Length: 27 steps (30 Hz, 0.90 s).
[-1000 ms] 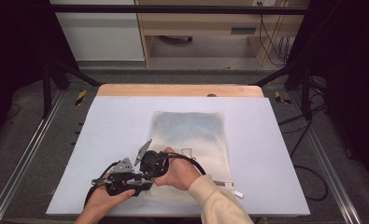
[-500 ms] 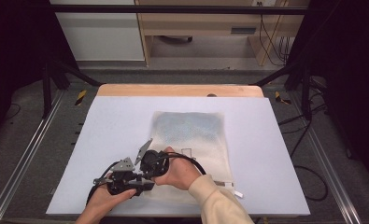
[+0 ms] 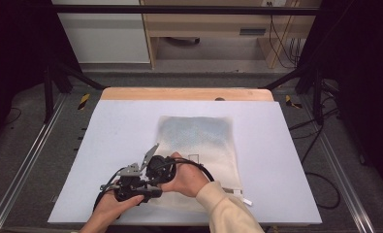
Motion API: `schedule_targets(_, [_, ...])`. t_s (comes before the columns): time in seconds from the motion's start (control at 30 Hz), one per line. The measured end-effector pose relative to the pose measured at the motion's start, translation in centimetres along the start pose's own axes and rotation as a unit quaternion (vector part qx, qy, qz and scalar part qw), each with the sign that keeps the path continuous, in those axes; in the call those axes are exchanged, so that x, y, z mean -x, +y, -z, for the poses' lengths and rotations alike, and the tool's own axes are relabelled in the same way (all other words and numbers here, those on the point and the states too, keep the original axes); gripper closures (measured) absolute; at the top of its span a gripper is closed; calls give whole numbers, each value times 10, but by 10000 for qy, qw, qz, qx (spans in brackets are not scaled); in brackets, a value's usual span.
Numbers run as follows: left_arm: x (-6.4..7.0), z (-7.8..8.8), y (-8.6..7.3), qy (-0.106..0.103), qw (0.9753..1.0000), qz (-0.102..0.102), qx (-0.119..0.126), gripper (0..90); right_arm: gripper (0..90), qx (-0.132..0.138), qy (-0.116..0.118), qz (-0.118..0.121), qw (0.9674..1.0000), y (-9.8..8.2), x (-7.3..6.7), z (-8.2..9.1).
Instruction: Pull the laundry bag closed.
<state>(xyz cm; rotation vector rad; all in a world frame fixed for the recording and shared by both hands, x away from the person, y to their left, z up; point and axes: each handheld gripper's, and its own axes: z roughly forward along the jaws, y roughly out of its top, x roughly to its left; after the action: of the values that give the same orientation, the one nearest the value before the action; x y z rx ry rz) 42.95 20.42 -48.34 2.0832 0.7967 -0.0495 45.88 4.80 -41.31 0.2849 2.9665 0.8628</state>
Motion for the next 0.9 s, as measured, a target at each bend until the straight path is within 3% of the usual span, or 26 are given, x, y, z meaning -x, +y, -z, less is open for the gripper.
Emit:
schedule_targets(0.27, [-1,-3,0,-97,9999,115,20,542,819,-3,-12,-4,10000,0,0,1])
schedule_targets(0.77, [-3,-4,2,-119,9998,177,16,798,819,17,-22,5,10000,-1,0,4])
schedule_targets(0.9, [-3,-3,2,-88,9999,134,39,823,818,37,-51,37,10000,-3,0,5])
